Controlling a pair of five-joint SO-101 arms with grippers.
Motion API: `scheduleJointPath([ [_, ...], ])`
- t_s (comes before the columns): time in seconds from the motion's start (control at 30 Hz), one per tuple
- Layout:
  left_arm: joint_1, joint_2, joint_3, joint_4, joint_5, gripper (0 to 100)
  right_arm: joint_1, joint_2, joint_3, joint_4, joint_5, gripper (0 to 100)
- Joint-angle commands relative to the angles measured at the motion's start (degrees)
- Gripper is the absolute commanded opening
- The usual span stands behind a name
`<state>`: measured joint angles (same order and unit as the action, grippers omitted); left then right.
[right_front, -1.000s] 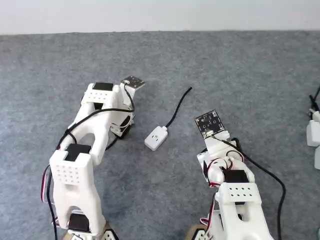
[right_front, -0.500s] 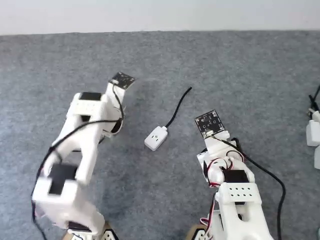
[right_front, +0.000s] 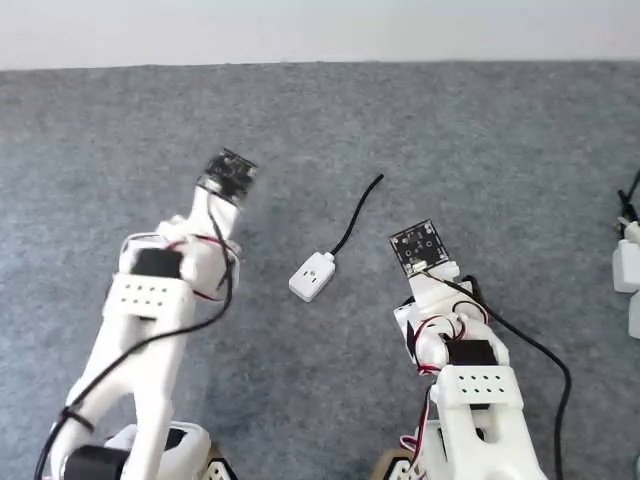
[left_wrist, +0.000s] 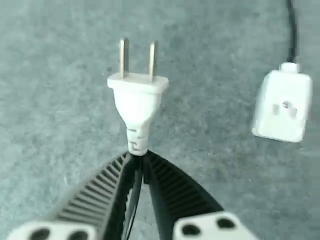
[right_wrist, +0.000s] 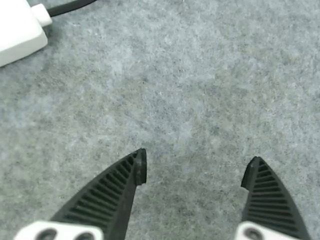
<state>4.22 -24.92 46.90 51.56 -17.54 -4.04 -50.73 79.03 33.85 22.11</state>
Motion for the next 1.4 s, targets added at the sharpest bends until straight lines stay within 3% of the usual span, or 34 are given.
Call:
scheduleJointPath([
  [0.0,7.1,-4.3,2.2,-1.6,-4.0,1,-0.5,-0.3,-0.4,-0.7,-0.2,31.4],
  [0.13,13.4,-6.8,6.3,-1.6,-9.1,1,-0.5,-0.3,-0.7,-0.7,-0.2,31.4],
  [0.4,17.1,-13.4,10.0,-1.1,-11.6,1,-0.6,-0.4,-0.8,-0.7,-0.2,31.4],
  [0.6,22.3,-20.6,10.4,5.5,-12.1,1,-0.6,-0.4,-5.2,0.5,-0.8,31.4],
  [0.87,25.7,-30.2,10.5,12.1,-12.1,1,-2.7,-0.4,-25.4,16.8,-8.9,31.4],
  [1.17,25.8,-35.2,11.5,14.0,-12.1,1,-17.7,-0.4,-43.0,39.5,-8.7,31.4],
  [1.37,25.8,-35.3,12.0,13.8,-13.2,1,-20.8,-0.4,-53.2,47.4,-8.7,31.4],
])
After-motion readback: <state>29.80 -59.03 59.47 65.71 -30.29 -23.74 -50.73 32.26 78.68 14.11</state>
